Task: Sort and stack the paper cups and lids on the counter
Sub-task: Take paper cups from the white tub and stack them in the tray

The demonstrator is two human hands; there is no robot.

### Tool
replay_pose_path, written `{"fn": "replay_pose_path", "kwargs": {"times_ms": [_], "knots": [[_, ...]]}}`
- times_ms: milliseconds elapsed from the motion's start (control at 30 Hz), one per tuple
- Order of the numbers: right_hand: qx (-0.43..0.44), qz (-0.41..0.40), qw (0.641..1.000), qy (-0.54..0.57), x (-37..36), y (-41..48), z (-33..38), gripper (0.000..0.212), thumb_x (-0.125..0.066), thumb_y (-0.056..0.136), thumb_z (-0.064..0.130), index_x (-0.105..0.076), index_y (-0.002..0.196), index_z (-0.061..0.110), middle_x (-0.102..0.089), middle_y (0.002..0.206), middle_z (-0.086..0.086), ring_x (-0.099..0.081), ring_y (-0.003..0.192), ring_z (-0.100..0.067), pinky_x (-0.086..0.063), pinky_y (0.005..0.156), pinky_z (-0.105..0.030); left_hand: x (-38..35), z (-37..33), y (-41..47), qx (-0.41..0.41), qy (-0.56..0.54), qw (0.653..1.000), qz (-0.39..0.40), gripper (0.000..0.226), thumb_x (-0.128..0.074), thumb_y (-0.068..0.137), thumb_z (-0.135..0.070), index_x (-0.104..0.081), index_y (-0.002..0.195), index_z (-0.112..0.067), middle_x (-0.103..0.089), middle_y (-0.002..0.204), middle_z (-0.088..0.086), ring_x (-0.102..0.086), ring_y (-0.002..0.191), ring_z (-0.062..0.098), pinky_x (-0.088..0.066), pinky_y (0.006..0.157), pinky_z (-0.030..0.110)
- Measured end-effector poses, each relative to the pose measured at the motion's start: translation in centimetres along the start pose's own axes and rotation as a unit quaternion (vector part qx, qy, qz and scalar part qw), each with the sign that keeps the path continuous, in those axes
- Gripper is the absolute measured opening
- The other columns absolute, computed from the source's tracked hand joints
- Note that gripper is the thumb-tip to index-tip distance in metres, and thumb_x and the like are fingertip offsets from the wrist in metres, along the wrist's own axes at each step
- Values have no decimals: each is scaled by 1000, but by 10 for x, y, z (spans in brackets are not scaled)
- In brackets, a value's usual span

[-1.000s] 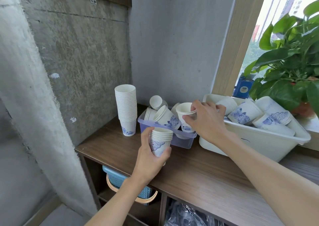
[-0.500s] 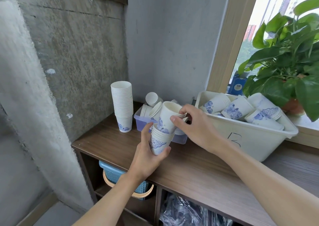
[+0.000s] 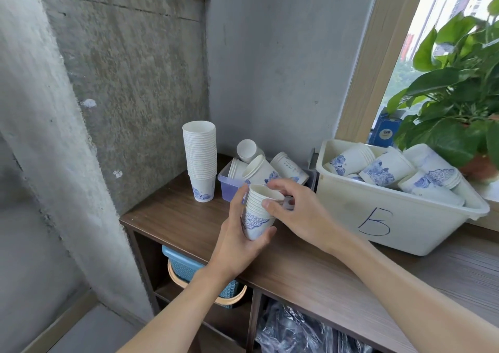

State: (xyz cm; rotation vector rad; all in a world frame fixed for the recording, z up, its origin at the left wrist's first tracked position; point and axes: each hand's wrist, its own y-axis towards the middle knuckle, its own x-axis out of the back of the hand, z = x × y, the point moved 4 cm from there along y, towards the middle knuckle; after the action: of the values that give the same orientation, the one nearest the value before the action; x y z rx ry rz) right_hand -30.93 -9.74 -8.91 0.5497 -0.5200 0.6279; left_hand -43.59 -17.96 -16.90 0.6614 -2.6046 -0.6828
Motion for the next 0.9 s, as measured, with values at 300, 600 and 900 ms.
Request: {"fn": "replay_pose_path", "kwargs": {"times_ms": [300,600,900], "knots": [[4,30,999,31,-7,15,-1,33,-65,88,39,-57,120,35,-63,114,19,-56,105,7,-42,85,-10,5,-5,0,-11,13,999,-34,84,-78,86,-32,-26,149,-52,-56,139,-22,-61,123,7,-47,97,14],[1,-27,993,-118,2,61,-6,53,-64,89,26,-45,138,32,-47,129,0,-38,124,-21,-30,102,-30,11,5,-2,53,32,988,-140,85,-73,75,-35,-29,143,-56,-57,131,-27,-61,117,1,-50,96,18],[24,-42,989,-143,-2,70,-14,47,-76,74,33,-38,102,29,-54,102,1,-50,91,-21,-43,76,-38,11,8,-2,65,40,989,-129,86,-72,76,-41,-24,147,-53,-58,128,-24,-63,111,2,-52,91,18]]}}
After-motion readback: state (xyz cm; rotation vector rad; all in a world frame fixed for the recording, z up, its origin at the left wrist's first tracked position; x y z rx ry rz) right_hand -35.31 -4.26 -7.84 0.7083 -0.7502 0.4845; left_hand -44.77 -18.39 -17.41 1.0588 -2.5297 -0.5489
